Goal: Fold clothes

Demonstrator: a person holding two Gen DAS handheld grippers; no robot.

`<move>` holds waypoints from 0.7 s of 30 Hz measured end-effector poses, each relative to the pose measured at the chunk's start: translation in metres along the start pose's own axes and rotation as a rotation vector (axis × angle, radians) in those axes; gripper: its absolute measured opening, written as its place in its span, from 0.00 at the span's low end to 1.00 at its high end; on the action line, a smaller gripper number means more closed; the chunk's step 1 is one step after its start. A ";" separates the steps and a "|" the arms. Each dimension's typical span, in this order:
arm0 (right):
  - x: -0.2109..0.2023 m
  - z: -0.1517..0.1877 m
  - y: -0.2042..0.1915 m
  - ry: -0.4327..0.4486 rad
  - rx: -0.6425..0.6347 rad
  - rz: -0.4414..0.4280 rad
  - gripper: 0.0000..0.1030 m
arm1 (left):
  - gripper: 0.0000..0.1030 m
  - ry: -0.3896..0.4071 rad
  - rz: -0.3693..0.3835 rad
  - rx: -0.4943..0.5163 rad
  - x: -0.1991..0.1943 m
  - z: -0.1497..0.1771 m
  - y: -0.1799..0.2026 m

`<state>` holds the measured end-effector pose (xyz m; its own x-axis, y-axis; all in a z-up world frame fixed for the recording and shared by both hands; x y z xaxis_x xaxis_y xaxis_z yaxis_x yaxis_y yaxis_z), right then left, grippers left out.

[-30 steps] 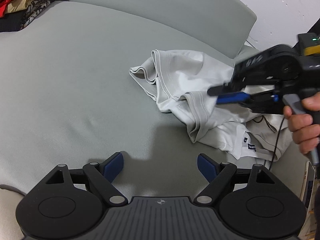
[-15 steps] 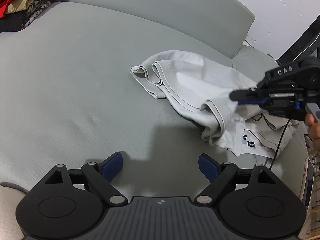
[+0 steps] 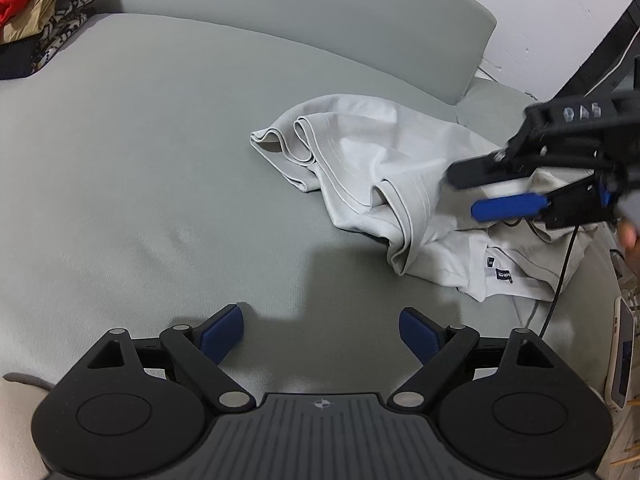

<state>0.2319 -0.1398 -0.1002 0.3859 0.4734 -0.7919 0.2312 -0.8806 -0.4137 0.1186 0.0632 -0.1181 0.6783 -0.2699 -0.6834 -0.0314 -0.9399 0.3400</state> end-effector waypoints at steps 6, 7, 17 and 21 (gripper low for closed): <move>0.022 0.020 -0.027 -0.026 -0.050 0.009 0.58 | 0.84 -0.001 -0.001 0.016 0.000 0.001 0.000; 0.027 0.021 -0.031 -0.042 -0.076 0.050 0.58 | 0.84 -0.001 0.000 0.016 0.000 0.001 0.000; 0.005 0.028 0.002 0.037 -0.073 0.054 0.43 | 0.85 0.006 0.012 0.012 0.000 0.003 -0.002; -0.008 0.044 0.004 0.080 -0.121 0.015 0.43 | 0.85 0.007 0.016 0.007 0.000 0.003 -0.003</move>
<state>0.1900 -0.1485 -0.1153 0.4586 0.4651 -0.7572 0.3289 -0.8804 -0.3416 0.1167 0.0659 -0.1206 0.6826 -0.2838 -0.6735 -0.0474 -0.9368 0.3467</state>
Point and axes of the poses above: each gripper's, at about its wrist camera, not at the fingertips, and x roughly the way its jaws point, y to its right, z to its underside, the point moved 1 cm from there along x, roughly the way its jaws point, and after that the axes turned 11 degrees about y, right-handed, at the moved point
